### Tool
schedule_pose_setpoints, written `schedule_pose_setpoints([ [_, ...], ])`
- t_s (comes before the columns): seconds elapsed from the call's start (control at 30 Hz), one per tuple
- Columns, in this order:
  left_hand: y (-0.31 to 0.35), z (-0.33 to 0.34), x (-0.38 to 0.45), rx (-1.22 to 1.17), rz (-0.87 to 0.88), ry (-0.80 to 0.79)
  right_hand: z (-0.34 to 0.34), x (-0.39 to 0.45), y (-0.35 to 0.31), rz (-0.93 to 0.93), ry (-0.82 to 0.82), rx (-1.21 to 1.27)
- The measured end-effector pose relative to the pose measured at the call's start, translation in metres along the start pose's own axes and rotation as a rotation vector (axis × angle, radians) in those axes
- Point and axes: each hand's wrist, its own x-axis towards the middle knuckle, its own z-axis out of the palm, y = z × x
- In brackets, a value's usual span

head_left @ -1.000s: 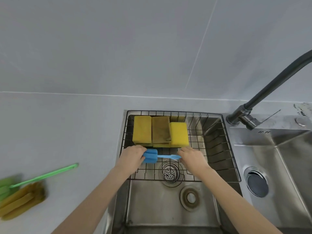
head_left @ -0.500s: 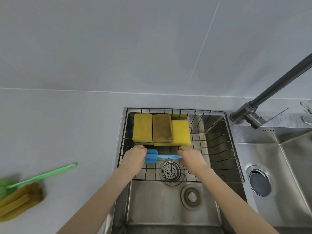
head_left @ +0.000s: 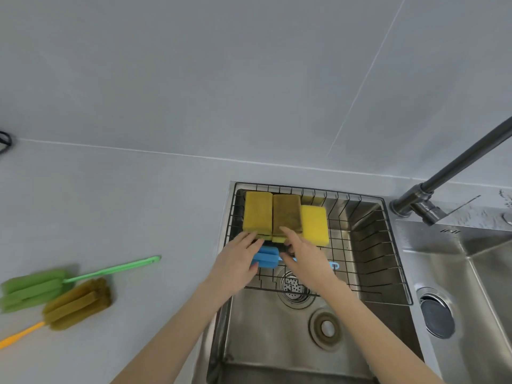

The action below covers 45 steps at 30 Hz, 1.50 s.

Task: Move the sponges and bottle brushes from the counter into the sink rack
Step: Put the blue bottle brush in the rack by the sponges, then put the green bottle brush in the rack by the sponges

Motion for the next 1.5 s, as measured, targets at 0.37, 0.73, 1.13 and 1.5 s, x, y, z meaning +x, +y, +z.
schedule_pose_setpoints([
  [0.37, -0.081, -0.046, -0.112, -0.206, -0.214, 0.152, 0.059, 0.004, -0.130, -0.225, -0.120, 0.098],
  [0.73, -0.218, -0.106, -0.208, -0.136, -0.510, 0.368, 0.116, 0.052, -0.250, -0.422, -0.151, -0.091],
  [1.13, -0.268, -0.095, -0.219, -0.232, -0.583, 0.291, 0.148, 0.064, -0.264, -0.436, -0.195, -0.348],
  [1.5, -0.242, -0.124, -0.179, -0.223, -0.449, 0.401, 0.105, 0.063, -0.235, -0.375, -0.030, -0.292],
])
